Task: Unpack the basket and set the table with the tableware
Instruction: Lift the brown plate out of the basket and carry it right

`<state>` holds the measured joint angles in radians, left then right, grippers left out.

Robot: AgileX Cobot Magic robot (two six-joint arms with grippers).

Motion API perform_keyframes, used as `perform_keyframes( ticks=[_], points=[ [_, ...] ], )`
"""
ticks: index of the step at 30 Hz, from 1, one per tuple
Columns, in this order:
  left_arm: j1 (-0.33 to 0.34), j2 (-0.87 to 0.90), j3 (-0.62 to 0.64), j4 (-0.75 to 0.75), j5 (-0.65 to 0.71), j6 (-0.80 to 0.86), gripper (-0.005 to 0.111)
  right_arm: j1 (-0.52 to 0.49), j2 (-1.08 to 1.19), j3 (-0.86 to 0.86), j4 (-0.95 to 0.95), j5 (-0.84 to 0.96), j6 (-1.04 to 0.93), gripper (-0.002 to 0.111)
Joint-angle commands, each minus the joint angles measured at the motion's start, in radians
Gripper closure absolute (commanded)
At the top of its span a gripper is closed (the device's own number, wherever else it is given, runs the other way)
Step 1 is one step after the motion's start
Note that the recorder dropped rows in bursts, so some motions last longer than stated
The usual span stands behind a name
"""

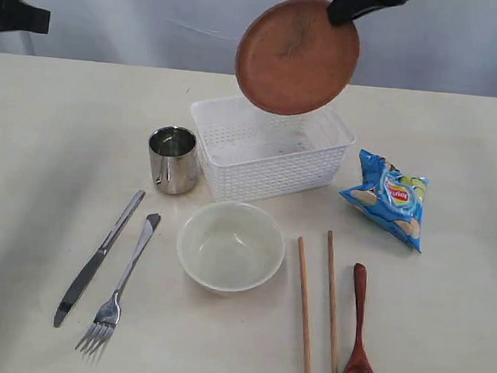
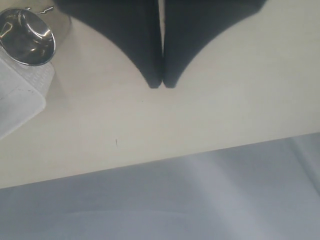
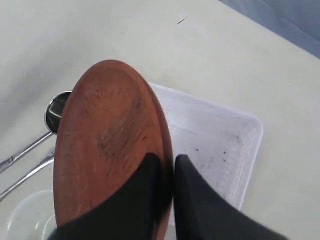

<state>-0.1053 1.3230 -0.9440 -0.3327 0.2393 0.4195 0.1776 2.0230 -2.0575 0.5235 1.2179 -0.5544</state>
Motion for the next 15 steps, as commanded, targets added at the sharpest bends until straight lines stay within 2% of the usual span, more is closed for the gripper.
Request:
perform_keyframes(
  ticks=[1, 7, 15],
  points=[
    [0.003, 0.005, 0.007, -0.019, -0.006, 0.0, 0.106, -0.094, -0.075, 0.052, 0.062, 0.003, 0.098, 0.109],
    [0.003, 0.005, 0.007, -0.019, -0.006, 0.0, 0.106, -0.178, -0.191, 0.321, 0.155, 0.003, 0.024, 0.109],
    [0.003, 0.005, 0.007, -0.019, 0.0, 0.0, 0.106, -0.187, -0.306, 0.645, 0.179, 0.003, 0.005, 0.109]
  ],
)
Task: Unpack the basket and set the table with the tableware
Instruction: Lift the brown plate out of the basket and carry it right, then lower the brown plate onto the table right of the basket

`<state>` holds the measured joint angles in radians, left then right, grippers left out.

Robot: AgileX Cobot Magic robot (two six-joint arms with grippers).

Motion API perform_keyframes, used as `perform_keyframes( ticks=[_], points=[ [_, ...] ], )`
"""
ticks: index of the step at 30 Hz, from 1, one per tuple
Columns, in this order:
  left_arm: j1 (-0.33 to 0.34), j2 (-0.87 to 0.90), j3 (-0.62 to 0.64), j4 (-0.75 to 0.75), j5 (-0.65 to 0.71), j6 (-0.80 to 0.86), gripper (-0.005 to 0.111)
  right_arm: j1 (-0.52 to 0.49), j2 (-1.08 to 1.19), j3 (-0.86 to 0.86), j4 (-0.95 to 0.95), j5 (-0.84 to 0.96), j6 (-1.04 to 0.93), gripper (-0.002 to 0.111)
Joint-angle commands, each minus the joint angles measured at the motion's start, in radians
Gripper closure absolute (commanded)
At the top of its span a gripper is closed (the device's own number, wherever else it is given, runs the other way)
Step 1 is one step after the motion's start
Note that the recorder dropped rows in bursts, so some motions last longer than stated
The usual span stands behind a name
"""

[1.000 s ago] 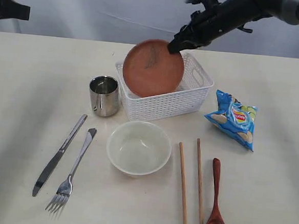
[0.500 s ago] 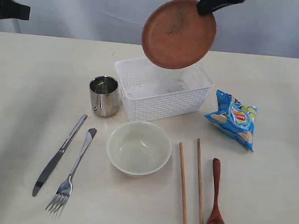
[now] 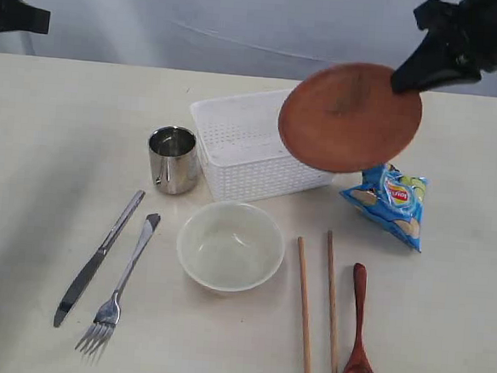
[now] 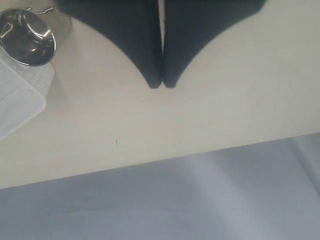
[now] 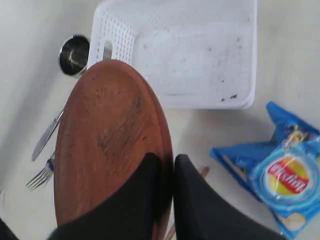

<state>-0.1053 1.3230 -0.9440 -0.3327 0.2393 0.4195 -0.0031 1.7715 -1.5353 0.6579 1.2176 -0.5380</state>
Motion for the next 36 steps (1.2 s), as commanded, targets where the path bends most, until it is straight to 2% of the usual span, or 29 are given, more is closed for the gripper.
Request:
perform_keyframes(
  ticks=[1, 6, 14, 22, 36],
  points=[
    [0.003, 0.005, 0.007, -0.019, 0.0, 0.0, 0.106, -0.006, -0.063, 0.155, 0.051, 0.003, -0.012, 0.109],
    [0.003, 0.005, 0.007, -0.019, 0.006, 0.0, 0.106, -0.006, -0.097, 0.335, 0.034, -0.036, -0.012, 0.109],
    [0.003, 0.005, 0.007, -0.019, 0.017, 0.0, 0.106, -0.006, -0.103, 0.474, 0.044, -0.161, -0.027, 0.109],
    [0.003, 0.005, 0.007, -0.019, 0.019, 0.0, 0.106, -0.006, -0.096, 0.486, 0.051, -0.342, -0.001, 0.109],
    [0.003, 0.005, 0.007, -0.019, 0.015, 0.0, 0.106, -0.003, 0.059, 0.415, 0.194, -0.466, -0.03, 0.109]
  ],
)
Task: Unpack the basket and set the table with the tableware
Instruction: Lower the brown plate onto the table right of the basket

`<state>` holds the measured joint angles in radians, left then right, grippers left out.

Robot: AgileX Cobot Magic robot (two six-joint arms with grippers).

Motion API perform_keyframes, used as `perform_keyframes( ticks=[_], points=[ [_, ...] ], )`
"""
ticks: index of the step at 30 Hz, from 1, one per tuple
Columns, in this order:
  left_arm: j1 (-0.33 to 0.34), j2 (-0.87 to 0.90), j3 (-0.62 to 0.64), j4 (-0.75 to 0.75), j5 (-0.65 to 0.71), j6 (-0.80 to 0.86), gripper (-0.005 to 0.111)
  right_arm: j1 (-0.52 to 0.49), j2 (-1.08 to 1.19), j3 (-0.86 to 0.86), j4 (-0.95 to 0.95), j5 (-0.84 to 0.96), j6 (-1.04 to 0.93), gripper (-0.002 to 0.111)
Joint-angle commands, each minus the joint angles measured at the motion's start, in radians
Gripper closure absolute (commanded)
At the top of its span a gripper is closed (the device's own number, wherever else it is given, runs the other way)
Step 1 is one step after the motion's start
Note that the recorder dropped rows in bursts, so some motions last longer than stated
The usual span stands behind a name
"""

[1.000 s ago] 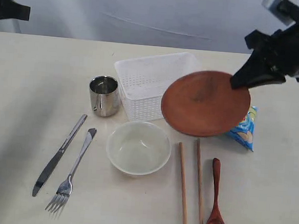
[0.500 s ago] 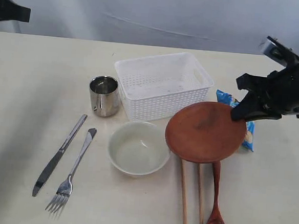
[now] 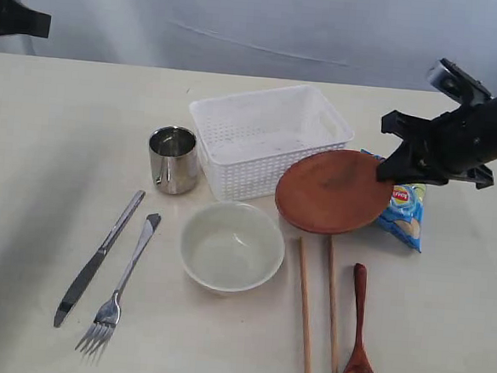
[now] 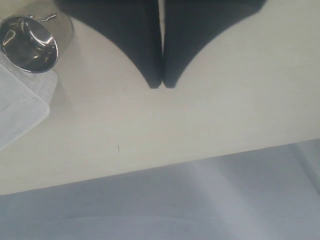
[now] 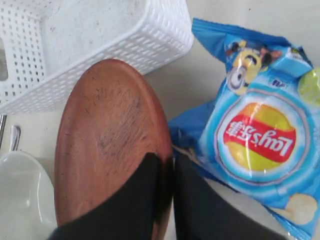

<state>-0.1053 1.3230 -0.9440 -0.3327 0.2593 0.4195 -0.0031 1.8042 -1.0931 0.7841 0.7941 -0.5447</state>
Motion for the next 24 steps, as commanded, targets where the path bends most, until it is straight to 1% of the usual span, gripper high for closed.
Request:
perform_keyframes(
  ticks=[1, 6, 8, 14, 17, 24],
  points=[
    [0.003, 0.005, 0.007, -0.019, -0.008, 0.0, 0.106, -0.003, 0.03, -0.027, 0.081, -0.058, -0.028, 0.109],
    [0.003, 0.005, 0.007, -0.019, -0.012, 0.0, 0.106, -0.001, 0.061, -0.038, 0.146, -0.053, -0.084, 0.109],
    [0.003, 0.005, 0.007, -0.019, -0.015, 0.0, 0.106, 0.016, 0.065, -0.038, 0.161, -0.059, -0.114, 0.109],
    [0.003, 0.005, 0.007, -0.019, -0.015, 0.0, 0.106, 0.092, 0.074, -0.045, 0.161, -0.167, -0.114, 0.109],
    [0.003, 0.005, 0.007, -0.019, -0.015, 0.0, 0.106, 0.123, 0.103, -0.079, 0.163, -0.184, -0.106, 0.109],
    [0.003, 0.005, 0.007, -0.019, -0.015, 0.0, 0.106, 0.146, 0.193, -0.149, 0.224, -0.202, -0.096, 0.109]
  ],
)
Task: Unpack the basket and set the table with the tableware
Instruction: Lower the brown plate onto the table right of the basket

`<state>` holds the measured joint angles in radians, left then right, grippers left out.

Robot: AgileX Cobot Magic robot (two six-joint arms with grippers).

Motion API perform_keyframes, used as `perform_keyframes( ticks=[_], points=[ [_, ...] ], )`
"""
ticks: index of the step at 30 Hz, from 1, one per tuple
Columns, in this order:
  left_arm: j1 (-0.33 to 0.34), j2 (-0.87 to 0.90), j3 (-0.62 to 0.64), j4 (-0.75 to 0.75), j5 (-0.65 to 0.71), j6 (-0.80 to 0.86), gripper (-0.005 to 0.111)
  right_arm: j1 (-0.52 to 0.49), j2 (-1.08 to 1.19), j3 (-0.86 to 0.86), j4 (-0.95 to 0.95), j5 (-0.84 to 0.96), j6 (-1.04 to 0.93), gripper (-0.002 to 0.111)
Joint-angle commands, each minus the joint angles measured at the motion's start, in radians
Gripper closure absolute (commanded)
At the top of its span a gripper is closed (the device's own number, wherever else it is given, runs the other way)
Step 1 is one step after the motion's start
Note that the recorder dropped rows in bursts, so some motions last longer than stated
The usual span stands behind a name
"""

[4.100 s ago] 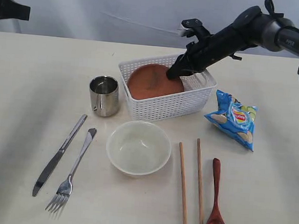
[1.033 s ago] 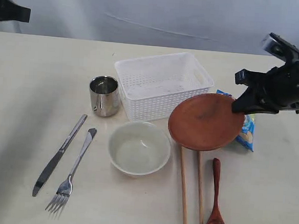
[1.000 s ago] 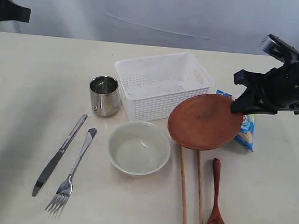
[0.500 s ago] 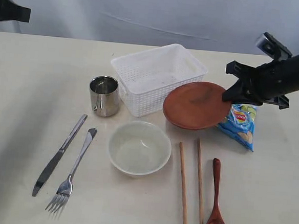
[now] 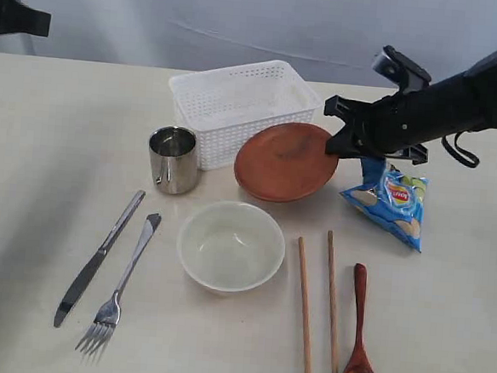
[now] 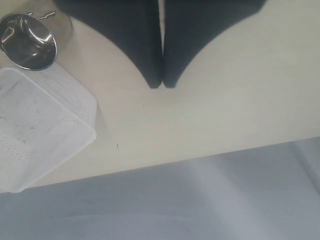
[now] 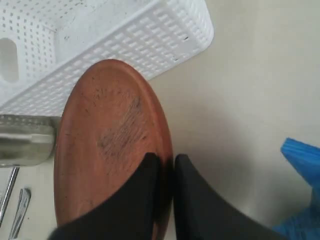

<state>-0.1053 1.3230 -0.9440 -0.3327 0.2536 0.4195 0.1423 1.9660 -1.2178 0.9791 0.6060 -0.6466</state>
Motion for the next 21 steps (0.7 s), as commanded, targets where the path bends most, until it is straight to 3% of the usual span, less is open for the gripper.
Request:
perform_keyframes(
  ticks=[1, 21],
  points=[
    [0.003, 0.005, 0.007, -0.019, -0.009, 0.0, 0.106, -0.001, 0.039, -0.025, 0.029, -0.015, 0.014, 0.109],
    [0.003, 0.005, 0.007, -0.019, -0.007, 0.0, 0.106, -0.001, 0.112, -0.025, -0.007, -0.038, 0.048, 0.109]
  ],
)
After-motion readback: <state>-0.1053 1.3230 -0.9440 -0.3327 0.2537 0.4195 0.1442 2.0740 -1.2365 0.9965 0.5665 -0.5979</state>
